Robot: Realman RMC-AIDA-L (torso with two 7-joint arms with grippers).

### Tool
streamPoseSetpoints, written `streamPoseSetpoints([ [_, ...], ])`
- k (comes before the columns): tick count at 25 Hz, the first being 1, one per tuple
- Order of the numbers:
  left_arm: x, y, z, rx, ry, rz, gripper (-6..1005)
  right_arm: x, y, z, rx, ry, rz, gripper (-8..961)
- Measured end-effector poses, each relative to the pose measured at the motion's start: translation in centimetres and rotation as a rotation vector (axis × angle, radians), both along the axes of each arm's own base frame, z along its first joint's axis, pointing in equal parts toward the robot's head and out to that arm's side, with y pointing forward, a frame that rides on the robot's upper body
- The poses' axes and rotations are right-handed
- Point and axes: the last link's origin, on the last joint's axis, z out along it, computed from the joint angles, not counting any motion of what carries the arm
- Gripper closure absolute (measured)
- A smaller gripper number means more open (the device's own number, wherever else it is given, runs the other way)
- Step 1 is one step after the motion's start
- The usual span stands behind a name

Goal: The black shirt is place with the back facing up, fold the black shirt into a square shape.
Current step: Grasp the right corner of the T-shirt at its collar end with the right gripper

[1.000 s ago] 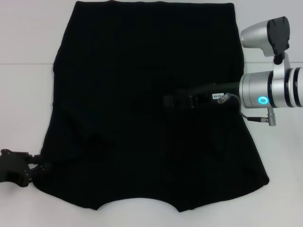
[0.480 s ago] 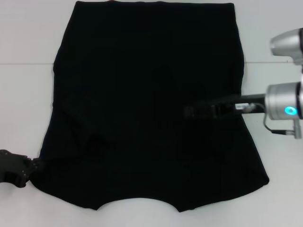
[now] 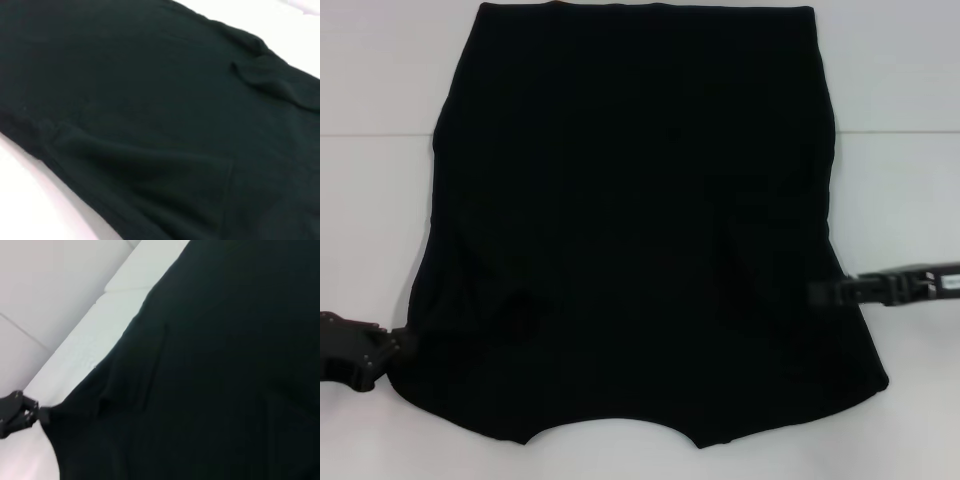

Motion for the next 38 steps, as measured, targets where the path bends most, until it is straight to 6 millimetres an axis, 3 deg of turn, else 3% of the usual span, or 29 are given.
streamPoseSetpoints([
  [9,0.7,0.1,-0.8,-0.015,-0.026,-0.012,976,3.6,-1.1,2.5,-0.045,-0.135,-0.161,323],
  [19,0.9,0.2,-1.0,-0.016,-0.031,-0.015,976,3.7,-1.4,1.6,-0.090,-0.158,-0.175,18],
  [38,0.7,0.3,-1.0,-0.008,-0.026,-0.008,976,3.1,-1.8,-0.4,-0.168,-0.203,-0.158,16],
])
